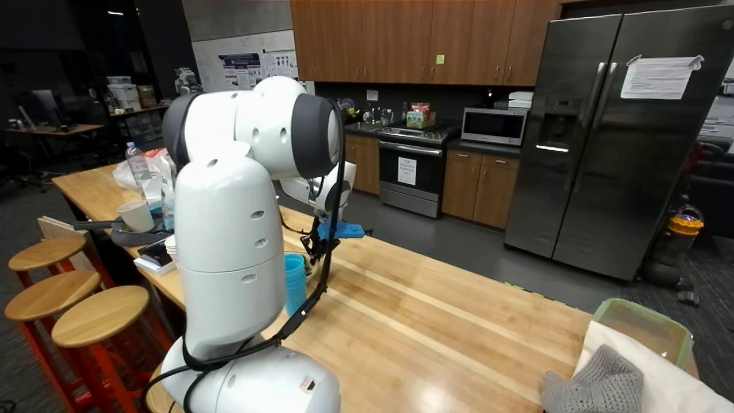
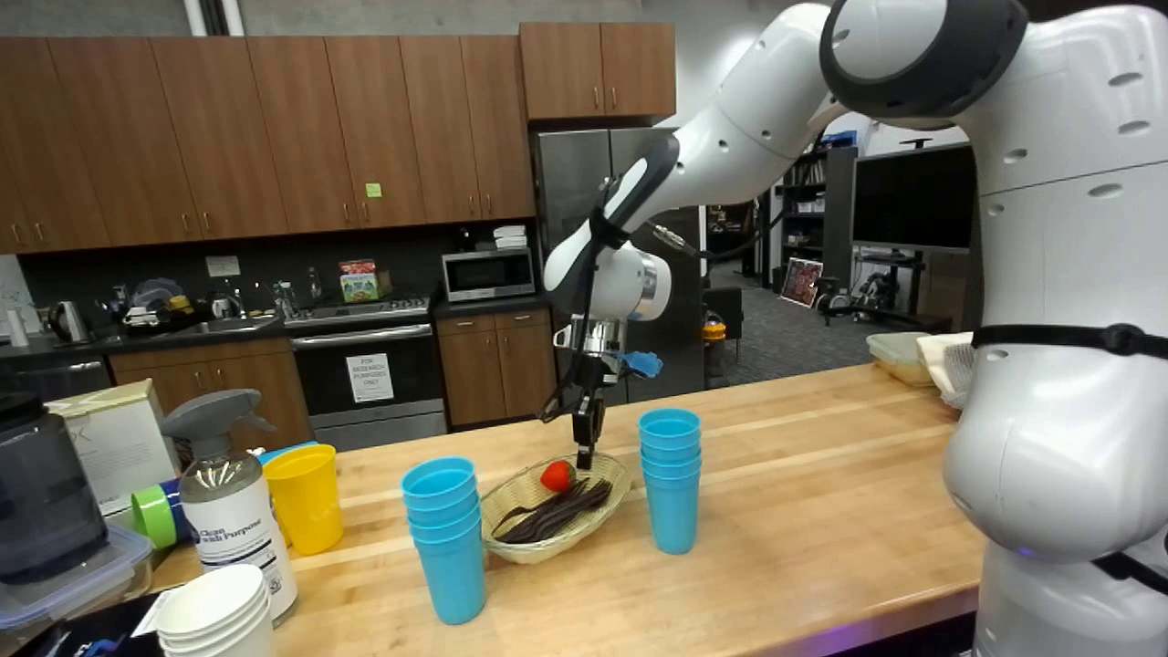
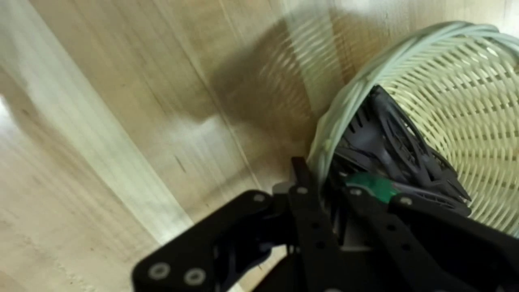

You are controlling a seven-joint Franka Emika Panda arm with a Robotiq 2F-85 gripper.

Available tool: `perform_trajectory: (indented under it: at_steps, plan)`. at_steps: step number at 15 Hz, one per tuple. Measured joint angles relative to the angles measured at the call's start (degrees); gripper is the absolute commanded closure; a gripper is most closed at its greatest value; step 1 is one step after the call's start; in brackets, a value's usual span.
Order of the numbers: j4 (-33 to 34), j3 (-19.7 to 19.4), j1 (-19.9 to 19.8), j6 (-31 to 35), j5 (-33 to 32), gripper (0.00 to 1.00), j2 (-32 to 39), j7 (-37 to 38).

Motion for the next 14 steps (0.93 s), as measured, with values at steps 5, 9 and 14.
perform_trajectory:
  at_steps: [5,9,14]
  plan:
    - [-4.8,-1.2,-0.4,4.1,3.1,0.99,-3.7,-0.9]
    - [-6.4,-2.9,-1.0,6.3,4.1,0.99,-4.6,-2.3]
    - [-5.6,-6.1,-3.4,6.3,4.0,0.99,-4.7,-7.4]
